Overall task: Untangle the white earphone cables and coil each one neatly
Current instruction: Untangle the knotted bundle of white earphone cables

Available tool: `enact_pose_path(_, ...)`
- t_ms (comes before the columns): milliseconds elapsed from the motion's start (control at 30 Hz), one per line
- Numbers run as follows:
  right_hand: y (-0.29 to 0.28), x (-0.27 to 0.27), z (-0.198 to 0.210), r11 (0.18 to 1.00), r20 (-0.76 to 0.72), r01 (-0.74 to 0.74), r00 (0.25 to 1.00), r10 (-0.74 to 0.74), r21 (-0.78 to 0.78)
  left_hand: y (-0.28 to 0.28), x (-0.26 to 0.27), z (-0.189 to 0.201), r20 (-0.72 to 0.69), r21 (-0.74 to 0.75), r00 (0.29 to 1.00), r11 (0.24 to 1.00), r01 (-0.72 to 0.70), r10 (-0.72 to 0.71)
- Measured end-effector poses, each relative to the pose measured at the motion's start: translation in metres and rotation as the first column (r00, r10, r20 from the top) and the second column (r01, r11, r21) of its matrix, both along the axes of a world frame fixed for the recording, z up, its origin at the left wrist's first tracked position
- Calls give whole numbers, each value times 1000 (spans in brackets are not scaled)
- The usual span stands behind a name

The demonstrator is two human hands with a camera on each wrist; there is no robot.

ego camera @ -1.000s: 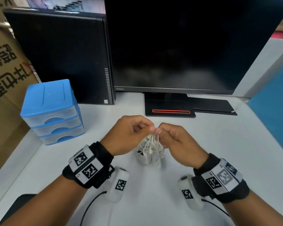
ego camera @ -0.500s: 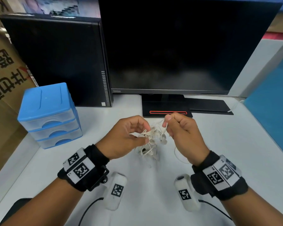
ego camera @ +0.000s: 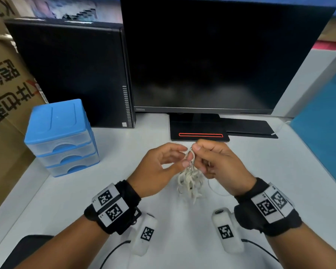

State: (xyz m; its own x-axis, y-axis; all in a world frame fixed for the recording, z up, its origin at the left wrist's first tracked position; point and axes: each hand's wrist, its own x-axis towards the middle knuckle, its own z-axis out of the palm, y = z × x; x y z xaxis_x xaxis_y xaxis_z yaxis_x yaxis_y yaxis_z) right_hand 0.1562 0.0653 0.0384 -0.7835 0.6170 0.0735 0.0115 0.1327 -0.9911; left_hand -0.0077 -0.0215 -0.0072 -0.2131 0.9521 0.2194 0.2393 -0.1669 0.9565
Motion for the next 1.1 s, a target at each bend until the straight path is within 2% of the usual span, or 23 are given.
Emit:
enact_pose_path(33,-1,0,-1,1000,-5,-8,1000,8,-19,0,0,1,5,-12,1000,1000,23,-23)
enact_pose_path(100,1,-1,-1,997,-13,75,997,-75,13,-1,-2,2,-15,-52,1000,998,20,-21)
enact_pose_path(200,8,0,-1,937,-50,288,958,-283,199,-2,-12,3,-3,-133,1000,991,-3,3)
enact_pose_path(267,12,1,-2,884,-99,379,925,-366,273,-2,-18,6,44,-146,998,989,-30,36)
enact_pose_path(333,14,2,0,875,-148,431,902,-406,220,-1,-22,11,149,-182,984,981,-74,102)
enact_pose_path(400,13,4,5,899,-197,428,893,-404,98,1,-27,14,337,-247,922,963,-111,193)
enact_pose_path(500,12,4,9,925,-244,380,899,-364,21,4,-34,17,612,-362,720,925,-113,327)
enact_pose_path(567,11,4,10,937,-242,349,910,-336,13,3,-38,17,705,-412,620,911,-36,344)
enact_pose_path(633,10,4,9,944,-215,329,923,-319,11,2,-41,16,673,-446,657,895,-7,340)
enact_pose_path(767,8,3,5,955,-128,287,952,-277,72,0,-31,16,435,-493,835,865,-91,336)
enact_pose_path(867,6,-1,1,959,-80,250,967,-241,131,2,-17,18,275,-408,916,898,-164,292)
enact_pose_path(933,4,-2,-1,968,-69,212,976,-204,137,1,-5,21,180,-297,965,946,-130,189)
enact_pose_path(1000,1,-2,0,979,-89,175,982,-165,109,0,2,16,124,-236,987,969,-72,104)
enact_pose_path(1100,1,0,7,991,-114,118,987,-111,56,-1,3,4,1,-224,996,971,-85,88)
